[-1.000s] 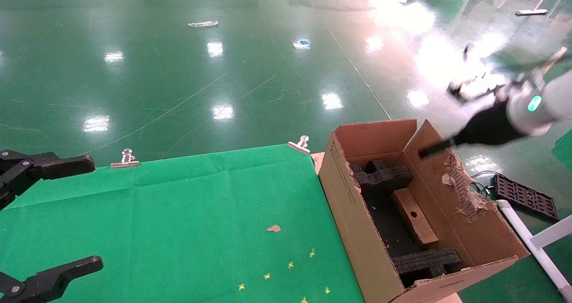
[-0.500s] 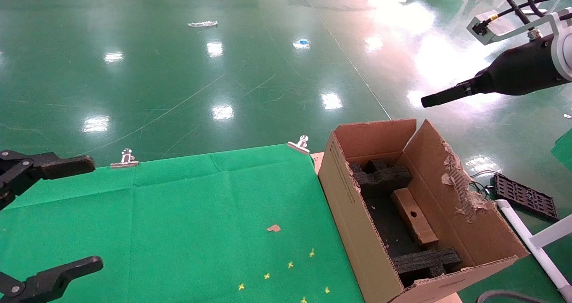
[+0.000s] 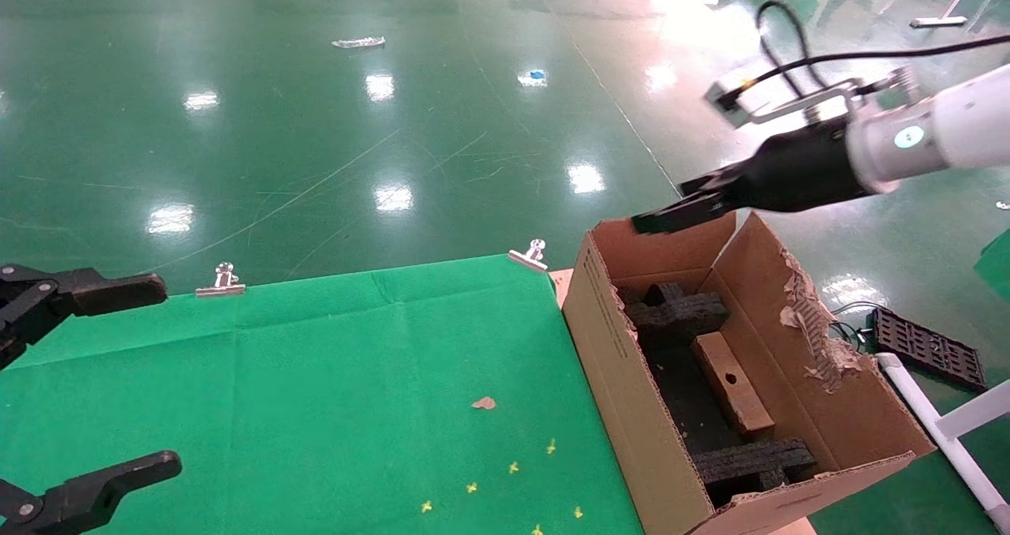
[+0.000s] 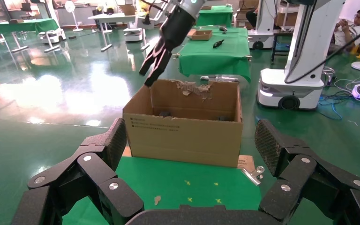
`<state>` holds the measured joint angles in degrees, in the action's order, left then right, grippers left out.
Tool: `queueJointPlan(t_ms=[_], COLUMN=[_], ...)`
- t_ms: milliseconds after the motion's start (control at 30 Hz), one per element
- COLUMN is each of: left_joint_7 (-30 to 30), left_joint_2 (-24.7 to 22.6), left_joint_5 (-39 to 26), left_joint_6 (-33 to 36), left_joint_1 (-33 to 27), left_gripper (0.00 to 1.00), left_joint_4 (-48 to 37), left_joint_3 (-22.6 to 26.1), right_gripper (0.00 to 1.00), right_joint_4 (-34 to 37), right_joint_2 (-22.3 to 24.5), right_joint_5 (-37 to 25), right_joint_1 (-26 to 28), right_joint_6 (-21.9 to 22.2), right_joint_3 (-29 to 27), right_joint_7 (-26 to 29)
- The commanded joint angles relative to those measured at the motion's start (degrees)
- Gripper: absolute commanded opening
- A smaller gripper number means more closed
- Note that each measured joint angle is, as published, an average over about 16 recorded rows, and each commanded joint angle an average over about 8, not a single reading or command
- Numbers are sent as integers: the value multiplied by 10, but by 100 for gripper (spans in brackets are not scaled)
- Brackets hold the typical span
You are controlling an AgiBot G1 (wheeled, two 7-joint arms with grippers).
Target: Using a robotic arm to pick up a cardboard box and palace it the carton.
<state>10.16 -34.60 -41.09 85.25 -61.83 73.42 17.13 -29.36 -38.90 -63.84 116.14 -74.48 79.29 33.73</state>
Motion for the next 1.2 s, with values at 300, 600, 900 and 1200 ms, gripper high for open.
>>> queueJointPlan(t_ms=[300,600,900,1200], left_joint_7=[0,0,0,-1], left_joint_2=[0,0,0,0], left_joint_5=[0,0,1,1], left_joint_6=[0,0,0,0], left_joint_1=[0,0,0,0], left_gripper=[100,100,100,100], left_joint_4=[0,0,0,0], left_joint_3=[0,1,1,1], right_gripper=[100,100,100,100], right_joint_4=[-93,-176,-260,-344], right_joint_2=[8,15,23,30], right_joint_5=[46,88,129,171], right_joint_1=[-115,-218,-321,-425], right_joint_6=[-24,-45,-66,-87], right_joint_3=[-133,-252,-372,-492], right_joint_7=[-48,-92,-135,-179])
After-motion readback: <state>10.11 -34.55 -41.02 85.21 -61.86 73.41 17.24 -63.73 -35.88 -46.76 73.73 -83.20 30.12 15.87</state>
